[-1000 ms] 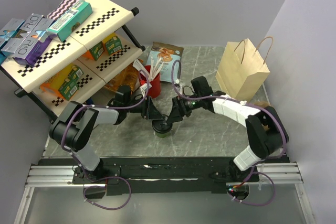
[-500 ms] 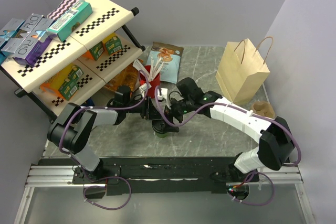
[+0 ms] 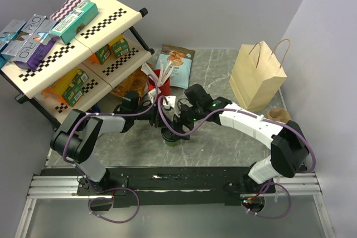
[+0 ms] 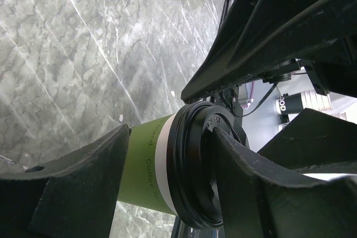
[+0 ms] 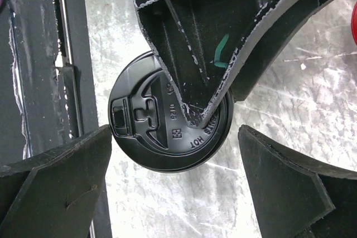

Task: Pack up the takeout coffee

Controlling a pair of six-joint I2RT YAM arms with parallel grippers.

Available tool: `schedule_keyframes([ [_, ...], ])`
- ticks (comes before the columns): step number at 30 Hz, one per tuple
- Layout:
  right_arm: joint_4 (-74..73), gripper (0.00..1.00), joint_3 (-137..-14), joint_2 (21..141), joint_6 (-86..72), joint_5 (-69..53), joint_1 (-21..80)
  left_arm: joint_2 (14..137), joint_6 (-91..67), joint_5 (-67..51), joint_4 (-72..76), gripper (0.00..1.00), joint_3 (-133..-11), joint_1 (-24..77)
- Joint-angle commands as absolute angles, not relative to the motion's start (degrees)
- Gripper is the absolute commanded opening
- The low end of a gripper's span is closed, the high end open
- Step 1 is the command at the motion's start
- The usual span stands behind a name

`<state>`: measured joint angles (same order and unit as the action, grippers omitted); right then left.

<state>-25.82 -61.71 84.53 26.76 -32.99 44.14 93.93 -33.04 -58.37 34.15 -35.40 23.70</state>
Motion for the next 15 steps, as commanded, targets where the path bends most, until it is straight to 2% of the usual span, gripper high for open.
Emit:
schedule_keyframes([
  [1, -24.08, 1.0, -63.63, 84.64, 29.09, -34.88, 44.74, 96.5, -27.86, -52.12, 27.95, 0.65, -34.63, 23.38],
  [13, -23.11, 0.99, -63.1, 86.13, 30.15, -32.17, 47.29, 97.12, -28.21, -52.03, 27.95, 0.65, -34.8, 23.38],
  [15, -23.2, 0.91, -63.11, 86.57, 29.8, -30.94, 47.37, 97.12, -28.21, -51.94, 27.86, 0.66, -34.89, 23.38],
])
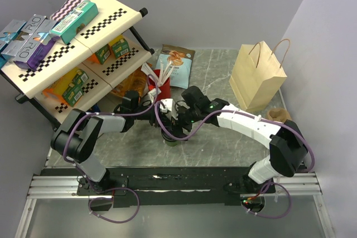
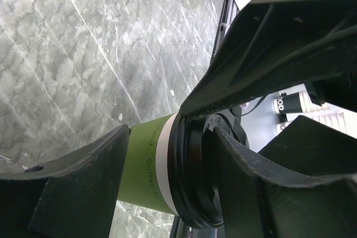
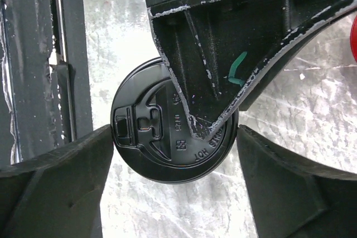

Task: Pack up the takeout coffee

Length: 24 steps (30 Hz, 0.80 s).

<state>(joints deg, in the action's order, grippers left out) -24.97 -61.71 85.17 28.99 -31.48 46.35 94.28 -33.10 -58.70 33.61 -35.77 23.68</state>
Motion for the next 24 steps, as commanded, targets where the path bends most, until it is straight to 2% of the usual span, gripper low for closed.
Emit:
schedule_keyframes([
  [1, -23.2, 0.87, -63.19, 86.75, 29.53, -29.89, 47.63, 97.12, -28.3, -51.94, 27.86, 0.66, -34.89, 23.38],
  [7, -23.47, 0.72, -61.7, 88.68, 30.32, -24.26, 48.96, 95.1, -30.93, -53.26, 29.17, 0.77, -35.16, 22.77],
  [13, -22.85, 0.69, -59.24, 89.38, 29.62, -22.68, 49.57, 87.9, -38.4, -56.42, 31.56, 0.82, -32.79, 18.64],
  [24, -24.87, 0.66, -59.68, 90.79, 30.32, -22.5, 49.57, 72.96, -37.71, -49.75, 17.6, 0.79, -27.25, 16.26],
])
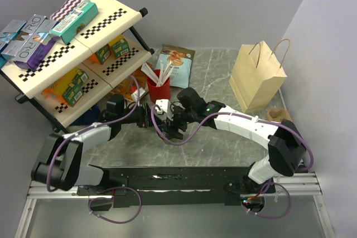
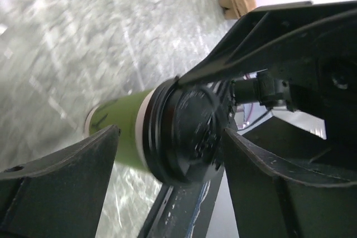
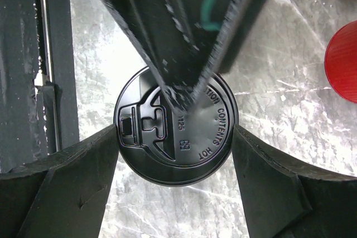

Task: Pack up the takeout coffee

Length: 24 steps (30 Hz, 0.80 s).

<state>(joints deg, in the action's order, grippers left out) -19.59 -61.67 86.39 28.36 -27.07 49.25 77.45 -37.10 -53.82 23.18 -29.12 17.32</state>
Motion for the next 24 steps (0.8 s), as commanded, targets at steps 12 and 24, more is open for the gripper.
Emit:
schedule_keyframes([
  [12, -27.6, 0.64, -55.37, 88.51, 31.29, -25.31, 49.39, 74.44, -35.77, -47.72, 13.18, 0.69, -26.45, 14.68],
  [24, -28.13, 0.64, -52.03, 87.1, 32.35, -25.75, 48.51, 75.76, -36.65, -51.15, 15.56, 0.68, -25.58, 14.77],
])
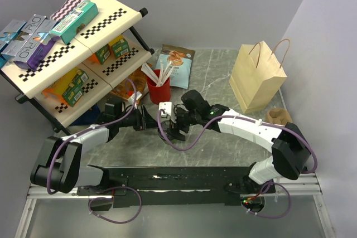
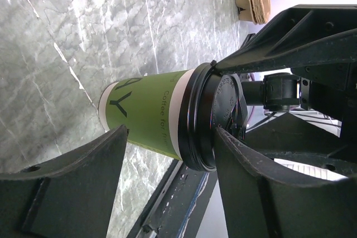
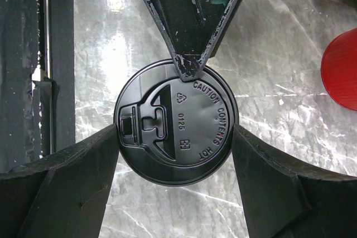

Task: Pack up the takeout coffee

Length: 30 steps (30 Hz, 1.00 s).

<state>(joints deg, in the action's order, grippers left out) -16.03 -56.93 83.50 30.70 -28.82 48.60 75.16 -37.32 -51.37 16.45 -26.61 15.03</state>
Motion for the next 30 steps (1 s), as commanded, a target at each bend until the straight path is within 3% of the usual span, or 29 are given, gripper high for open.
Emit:
schedule_keyframes([
  [1, -28.04, 0.64, -52.12, 87.53, 32.26, -26.01, 48.52, 75.76, -36.65, -51.07, 15.47, 0.68, -25.66, 14.77],
  [17, -29.79, 0.64, -51.77, 89.83, 33.57, -26.37, 45.53, 71.02, -38.15, -52.03, 16.0, 0.67, -23.47, 14.59],
  [30, -29.62, 0.64, -52.56, 91.14, 33.31, -26.63, 45.53, 75.32, -36.21, -51.33, 13.71, 0.65, -25.05, 14.59],
])
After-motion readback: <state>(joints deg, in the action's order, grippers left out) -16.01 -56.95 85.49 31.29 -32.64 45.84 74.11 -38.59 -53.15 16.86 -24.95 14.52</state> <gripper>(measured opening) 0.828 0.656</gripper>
